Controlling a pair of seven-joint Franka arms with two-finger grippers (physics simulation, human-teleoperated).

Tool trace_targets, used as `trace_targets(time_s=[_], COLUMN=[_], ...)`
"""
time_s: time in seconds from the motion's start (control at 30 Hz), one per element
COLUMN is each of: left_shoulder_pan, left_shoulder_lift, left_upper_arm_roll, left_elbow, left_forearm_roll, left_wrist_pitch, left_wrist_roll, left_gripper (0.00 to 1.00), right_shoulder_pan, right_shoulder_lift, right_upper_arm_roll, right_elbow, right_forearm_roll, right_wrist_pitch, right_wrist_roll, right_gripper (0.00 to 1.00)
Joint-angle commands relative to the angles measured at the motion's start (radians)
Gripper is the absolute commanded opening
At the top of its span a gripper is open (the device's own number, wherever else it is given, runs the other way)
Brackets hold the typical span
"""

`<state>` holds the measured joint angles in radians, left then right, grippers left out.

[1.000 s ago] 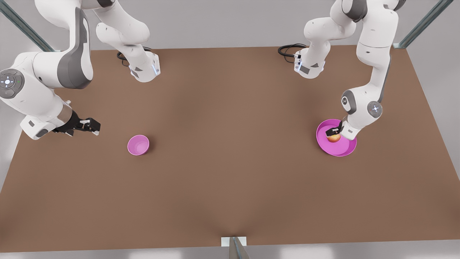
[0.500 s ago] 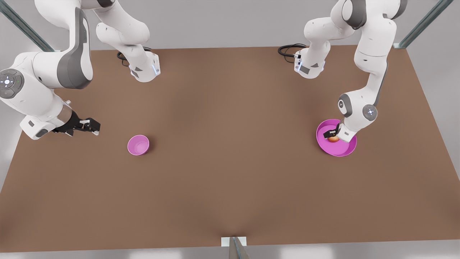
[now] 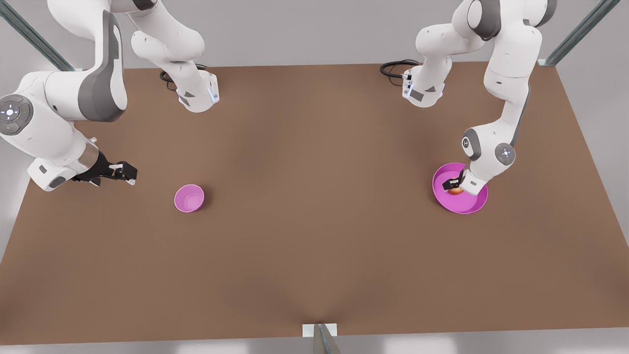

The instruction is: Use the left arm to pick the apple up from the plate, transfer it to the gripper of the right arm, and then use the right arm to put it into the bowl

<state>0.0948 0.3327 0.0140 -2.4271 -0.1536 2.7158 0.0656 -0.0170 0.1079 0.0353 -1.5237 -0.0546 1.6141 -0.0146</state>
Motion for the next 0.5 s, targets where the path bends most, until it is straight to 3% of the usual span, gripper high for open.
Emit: trace_targets(time_s=[0.0, 0.27, 0.47], left_shoulder_pan=[0.000, 0.000, -0.024], left_shoulder_lift=[0.003, -0.011, -0.052], left_upper_arm_roll=[0.000, 0.000, -0.029], left_elbow=[0.000, 0.028, 0.192], left_forearm_roll=[-0.003, 0.003, 0.005], left_wrist_pitch=[-0.001, 0.005, -0.018], left_wrist_roll=[0.005, 0.005, 0.031], left_gripper=[0.80, 0.76, 0.74], right_shoulder_pan=[0.000, 0.000, 0.000], right_shoulder_lift=[-0.001, -0.001, -0.001], right_upper_arm_roll=[0.000, 0.000, 0.000], right_elbow=[0.000, 0.002, 0.000], right_forearm_roll=[0.001, -0.001, -0.001], right_wrist_pitch=[0.000, 0.000, 0.000], right_wrist_roll=[-0.001, -0.001, -0.001], right_gripper=[1.00, 1.00, 1.00])
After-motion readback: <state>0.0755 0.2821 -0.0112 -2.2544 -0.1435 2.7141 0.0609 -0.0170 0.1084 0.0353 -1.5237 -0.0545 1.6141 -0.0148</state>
